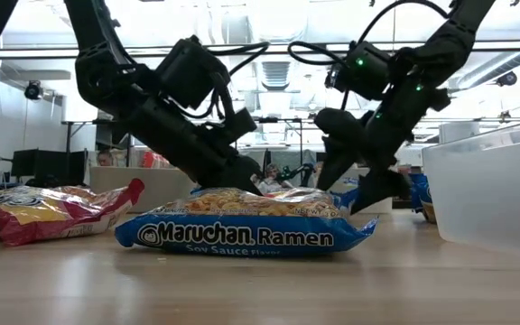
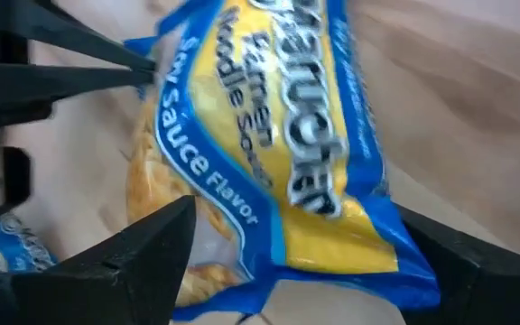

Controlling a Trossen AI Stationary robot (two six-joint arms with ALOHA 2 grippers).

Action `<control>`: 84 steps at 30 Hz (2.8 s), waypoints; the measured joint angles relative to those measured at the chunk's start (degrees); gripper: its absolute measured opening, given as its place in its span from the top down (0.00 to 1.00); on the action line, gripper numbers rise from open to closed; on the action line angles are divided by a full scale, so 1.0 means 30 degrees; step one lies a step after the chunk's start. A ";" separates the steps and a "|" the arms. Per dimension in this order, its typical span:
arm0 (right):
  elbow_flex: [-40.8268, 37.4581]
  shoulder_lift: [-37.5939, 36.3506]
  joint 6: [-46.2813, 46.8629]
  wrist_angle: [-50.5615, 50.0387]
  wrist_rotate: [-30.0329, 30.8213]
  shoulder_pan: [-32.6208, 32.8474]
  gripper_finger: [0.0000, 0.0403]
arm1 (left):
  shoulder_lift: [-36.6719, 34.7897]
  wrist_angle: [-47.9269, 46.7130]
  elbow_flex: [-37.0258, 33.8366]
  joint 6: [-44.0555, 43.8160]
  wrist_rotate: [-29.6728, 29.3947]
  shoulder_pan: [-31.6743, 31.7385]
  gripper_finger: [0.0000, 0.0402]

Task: Sort Maruchan noodles
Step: Put the blue noodle pack into the white bin

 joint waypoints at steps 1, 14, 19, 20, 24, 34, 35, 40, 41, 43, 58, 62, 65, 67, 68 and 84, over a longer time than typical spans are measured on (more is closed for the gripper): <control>0.0000 0.0233 -0.0022 0.0477 -0.0006 0.0009 0.25 | 0.0000 -0.0014 0.0000 0.0000 -0.0004 0.0007 1.00; 0.0000 0.1444 -0.0524 0.5376 0.0149 0.0009 0.51 | 0.0000 -0.0073 -0.0004 -0.0443 0.0342 0.0000 1.00; 0.0000 0.1041 -0.0811 0.5406 0.0176 0.0007 0.78 | 0.0000 -0.0040 0.0000 -0.0521 0.0397 0.0000 1.00; 0.0000 0.0977 -0.0900 0.5409 0.0169 0.0009 0.84 | 0.0000 -0.0036 0.0000 -0.0534 0.0394 0.0000 1.00; 0.0000 0.0693 -0.1275 0.5330 0.0131 0.0009 0.95 | -0.0320 -0.0359 -0.0007 -0.0535 0.0397 -0.0022 1.00; 0.0305 -0.2603 -0.2495 0.1649 -0.0980 -0.0551 0.97 | -0.4393 -0.4582 -0.0063 0.0719 0.0363 -0.0111 1.00; 0.0599 -0.3157 -0.2811 0.0672 -0.0937 -0.0695 0.97 | -0.4956 -0.4908 -0.0102 0.1014 0.0361 -0.0112 1.00; 0.3297 -0.5261 -0.4896 -0.5400 -0.0847 -0.1373 0.97 | -0.7898 -0.5917 -0.0519 0.2512 0.0320 -0.0117 1.00; 0.4093 -0.5472 -0.5344 -0.6774 -0.0860 -0.1540 0.97 | -0.8513 -0.5873 -0.0676 0.2864 0.0344 -0.0117 1.00; 0.5975 -0.5611 -0.6479 -0.9608 -0.0833 -0.1899 0.97 | -0.9744 -0.5902 -0.0977 0.3550 0.0618 -0.0109 1.00; 1.7933 -0.0487 -2.9107 -2.4887 0.5890 -0.4645 0.97 | -1.6203 -0.5526 -0.3356 0.6439 0.1840 -0.0029 1.00; 1.9003 0.1527 -3.3185 -2.5980 0.6089 -0.5177 0.97 | -1.6810 -0.5202 -0.3871 0.6705 0.1832 0.0018 1.00; 1.9495 0.3047 -3.5124 -2.6616 0.6464 -0.5570 0.97 | -1.6926 -0.4962 -0.4143 0.6733 0.1831 0.0059 1.00; 1.9654 0.3918 -3.6451 -2.6788 0.7859 -0.5633 0.97 | -1.6921 -0.4988 -0.4240 0.6739 0.1825 0.0102 1.00; 1.9684 0.4308 -3.7032 -2.6810 0.8829 -0.5630 0.97 | -1.6876 -0.4920 -0.4240 0.6738 0.1825 0.0115 1.00; 1.9817 0.6119 -4.0415 -2.6887 1.1036 -0.5705 0.97 | -1.6771 -0.4925 -0.4262 0.6818 0.1826 0.0160 1.00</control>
